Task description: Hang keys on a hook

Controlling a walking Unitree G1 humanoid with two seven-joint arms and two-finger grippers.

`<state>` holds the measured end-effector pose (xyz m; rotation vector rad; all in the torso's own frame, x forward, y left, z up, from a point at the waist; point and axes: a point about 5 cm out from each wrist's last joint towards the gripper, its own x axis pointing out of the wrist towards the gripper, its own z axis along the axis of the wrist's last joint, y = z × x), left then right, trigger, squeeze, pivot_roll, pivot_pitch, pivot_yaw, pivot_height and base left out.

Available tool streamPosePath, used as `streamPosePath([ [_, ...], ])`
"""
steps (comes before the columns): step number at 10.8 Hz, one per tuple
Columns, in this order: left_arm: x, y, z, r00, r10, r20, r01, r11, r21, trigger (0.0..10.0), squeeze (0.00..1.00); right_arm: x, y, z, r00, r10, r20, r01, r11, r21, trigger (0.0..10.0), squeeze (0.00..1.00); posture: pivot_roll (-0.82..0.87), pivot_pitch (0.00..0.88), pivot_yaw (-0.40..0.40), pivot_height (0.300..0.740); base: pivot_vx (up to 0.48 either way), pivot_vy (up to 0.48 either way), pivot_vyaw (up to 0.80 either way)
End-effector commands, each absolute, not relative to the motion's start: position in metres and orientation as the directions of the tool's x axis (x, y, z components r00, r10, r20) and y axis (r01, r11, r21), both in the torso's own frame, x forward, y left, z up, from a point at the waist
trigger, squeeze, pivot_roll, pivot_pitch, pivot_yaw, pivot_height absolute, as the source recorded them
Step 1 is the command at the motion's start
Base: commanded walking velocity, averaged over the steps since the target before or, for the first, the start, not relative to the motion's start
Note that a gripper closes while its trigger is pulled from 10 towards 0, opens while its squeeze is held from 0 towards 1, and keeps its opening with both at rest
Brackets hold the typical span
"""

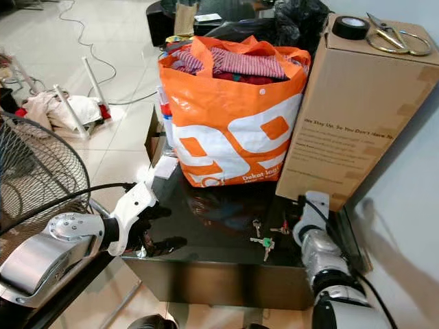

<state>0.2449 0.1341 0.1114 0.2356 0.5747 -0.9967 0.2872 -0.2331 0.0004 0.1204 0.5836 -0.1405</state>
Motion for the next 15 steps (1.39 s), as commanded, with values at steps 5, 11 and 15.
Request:
streamPosePath([
  [5, 0.244, 0.135, 0.114, 0.415, -0.72, -0.555, 0.844, 0.533, -0.061, 10.0, 0.0, 0.27, -0.229, -0.013, 0.764, 0.083, -0.64, -0.079, 0.996, 0.035, 10.0, 0.11, -0.01, 0.0, 0.035, 0.74, 0.0, 0.0, 0.0],
  [11, 0.243, 0.136, 0.114, 0.419, -0.715, -0.559, 0.841, 0.538, -0.057, 10.0, 0.0, 0.27, -0.227, -0.018, 0.749, -0.022, -0.662, -0.043, 0.996, -0.082, 0.0, 0.0, 0.0, 0.0, 0.03, 0.74, 0.0, 0.0, 0.0],
  [15, 0.244, 0.135, 0.114, 0.42, -0.716, -0.558, 0.843, 0.536, -0.053, 10.0, 0.0, 0.268, -0.226, -0.02, 0.746, -0.038, -0.665, -0.033, 0.995, -0.093, 0.0, 0.0, 0.0, 0.0, 0.03, 0.74, 0.0, 0.0, 0.0],
])
